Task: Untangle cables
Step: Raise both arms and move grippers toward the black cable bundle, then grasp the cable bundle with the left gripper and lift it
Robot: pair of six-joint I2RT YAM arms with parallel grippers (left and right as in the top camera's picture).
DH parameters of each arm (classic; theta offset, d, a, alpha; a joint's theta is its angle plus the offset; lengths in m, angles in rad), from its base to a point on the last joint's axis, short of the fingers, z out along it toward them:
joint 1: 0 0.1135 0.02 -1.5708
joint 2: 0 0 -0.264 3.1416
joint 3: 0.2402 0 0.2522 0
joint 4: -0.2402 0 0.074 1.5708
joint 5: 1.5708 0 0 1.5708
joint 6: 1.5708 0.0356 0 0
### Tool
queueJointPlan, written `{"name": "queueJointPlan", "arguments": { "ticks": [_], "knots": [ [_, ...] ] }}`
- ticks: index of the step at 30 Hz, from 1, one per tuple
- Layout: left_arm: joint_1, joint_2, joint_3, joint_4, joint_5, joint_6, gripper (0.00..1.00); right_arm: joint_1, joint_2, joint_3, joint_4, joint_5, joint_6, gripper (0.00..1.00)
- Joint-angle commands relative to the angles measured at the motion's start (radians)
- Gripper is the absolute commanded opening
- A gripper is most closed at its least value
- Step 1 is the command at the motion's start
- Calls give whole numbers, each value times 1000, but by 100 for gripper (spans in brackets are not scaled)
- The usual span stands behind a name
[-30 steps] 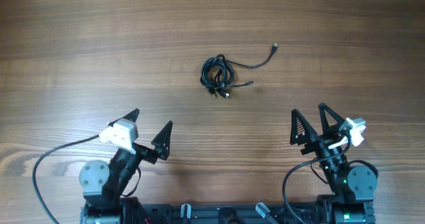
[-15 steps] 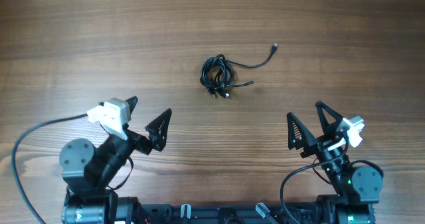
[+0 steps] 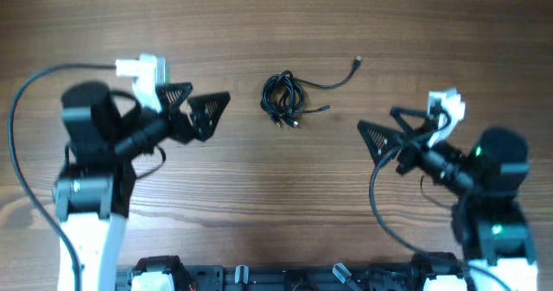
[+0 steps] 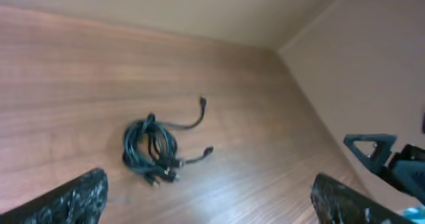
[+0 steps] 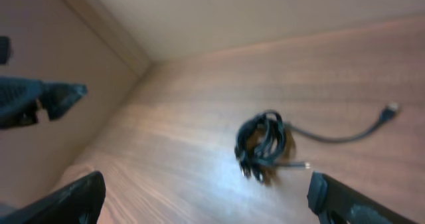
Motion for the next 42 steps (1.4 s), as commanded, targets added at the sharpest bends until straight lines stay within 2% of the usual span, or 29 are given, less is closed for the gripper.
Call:
{"name": "queueJointPlan", "arguments": {
  "ticks": [1, 4, 7, 11, 17, 21, 23, 26, 29, 34, 40, 42],
  "knots": [
    [-4, 156, 173, -77, 22, 10, 100, -3, 150, 238, -144, -22, -132, 100],
    [8, 273, 257, -49, 23, 8, 100, -3, 286, 412, -254, -5, -175, 100],
    [10, 317, 257, -48, 12, 5, 100, -3, 378, 509, -293, 51, -175, 100],
    [11, 335, 257, -82, 3, 5, 100, -3, 413, 510, -287, 217, -192, 100],
    [-43, 454, 257, -74, -164, 5, 99, -3, 420, 510, -385, 224, -200, 100],
    [-154, 575, 257, -43, -244, 5, 92, -3, 426, 507, -395, 228, -198, 99],
    [-213, 638, 257, 14, -304, -5, 81, -3, 440, 506, -403, 232, -201, 97],
    [-259, 733, 257, 89, -421, -126, 76, -3, 474, 506, -416, 232, -198, 95],
    [-288, 826, 257, 183, -430, -163, 76, -3, 497, 506, -422, 235, -198, 94],
    [-328, 922, 257, 253, -470, -186, 70, -3, 505, 506, -426, 240, -200, 95],
    [-359, 970, 257, 261, -496, -186, 49, -3, 505, 506, -422, 259, -197, 94],
    [-362, 975, 257, 261, -506, -186, 49, -3, 505, 506, -422, 259, -197, 94]
  ]
}}
